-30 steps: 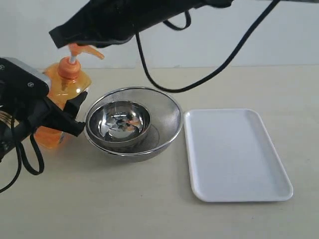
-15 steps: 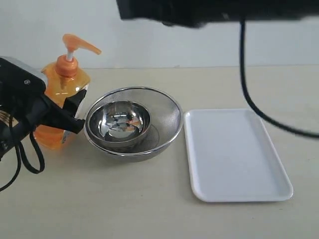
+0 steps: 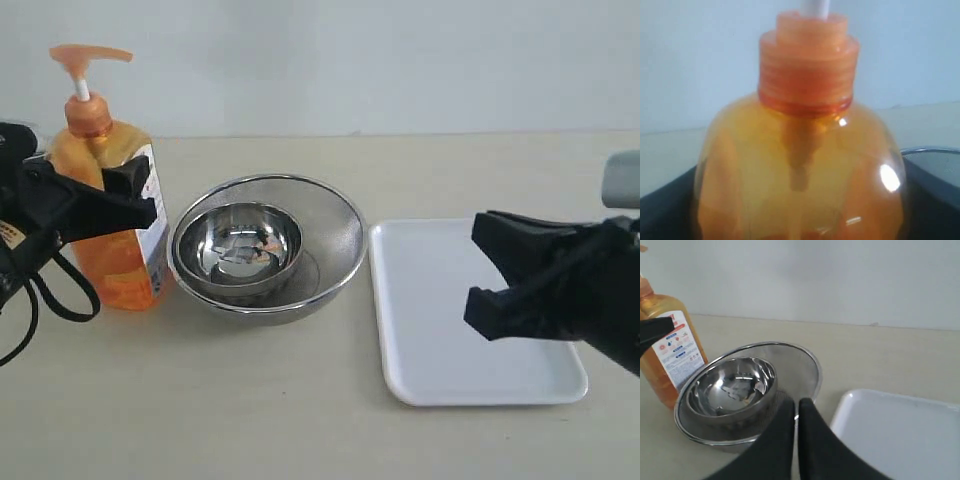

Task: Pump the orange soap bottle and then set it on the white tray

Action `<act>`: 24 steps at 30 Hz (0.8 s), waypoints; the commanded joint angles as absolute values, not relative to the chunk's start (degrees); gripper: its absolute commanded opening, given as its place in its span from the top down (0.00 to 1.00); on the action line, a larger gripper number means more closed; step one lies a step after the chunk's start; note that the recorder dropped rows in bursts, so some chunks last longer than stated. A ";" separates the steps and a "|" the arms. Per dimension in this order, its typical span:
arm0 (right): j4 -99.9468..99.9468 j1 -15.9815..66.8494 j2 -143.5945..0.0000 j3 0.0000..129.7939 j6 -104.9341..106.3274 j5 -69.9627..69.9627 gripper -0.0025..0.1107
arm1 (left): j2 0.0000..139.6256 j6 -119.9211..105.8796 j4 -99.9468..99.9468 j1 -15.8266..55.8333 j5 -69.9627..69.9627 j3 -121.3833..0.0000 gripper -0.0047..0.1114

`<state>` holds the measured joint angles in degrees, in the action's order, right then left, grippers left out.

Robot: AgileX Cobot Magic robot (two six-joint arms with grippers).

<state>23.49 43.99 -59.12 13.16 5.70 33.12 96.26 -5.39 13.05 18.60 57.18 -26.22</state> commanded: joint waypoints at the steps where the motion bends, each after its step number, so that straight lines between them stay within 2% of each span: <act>1: 23.72 43.99 -58.71 9.35 4.31 37.26 0.98 | 95.73 -2.25 14.16 18.94 57.52 -25.74 0.92; 11: 23.36 43.99 -58.71 9.26 4.42 37.11 0.98 | 95.73 -3.52 14.36 18.94 57.07 -25.00 0.92; 12: 23.25 43.99 -58.71 9.26 4.42 37.11 0.98 | 95.73 -3.52 13.99 18.94 56.91 -25.00 0.89; 14: 23.13 43.99 -58.71 9.26 4.42 37.11 0.98 | 95.73 -3.52 13.99 18.94 56.48 -25.00 0.75; 19: 23.13 43.99 -58.71 9.26 4.42 37.11 0.98 | 95.83 -3.52 13.99 18.94 55.03 -25.00 0.33; 21: 23.12 43.99 -58.71 9.26 4.53 37.11 0.98 | 95.83 -3.52 14.14 18.94 54.69 -25.00 0.25; 24: 23.12 43.99 -58.71 9.26 4.53 37.11 0.98 | 95.83 -3.52 14.14 18.94 54.08 -25.00 0.23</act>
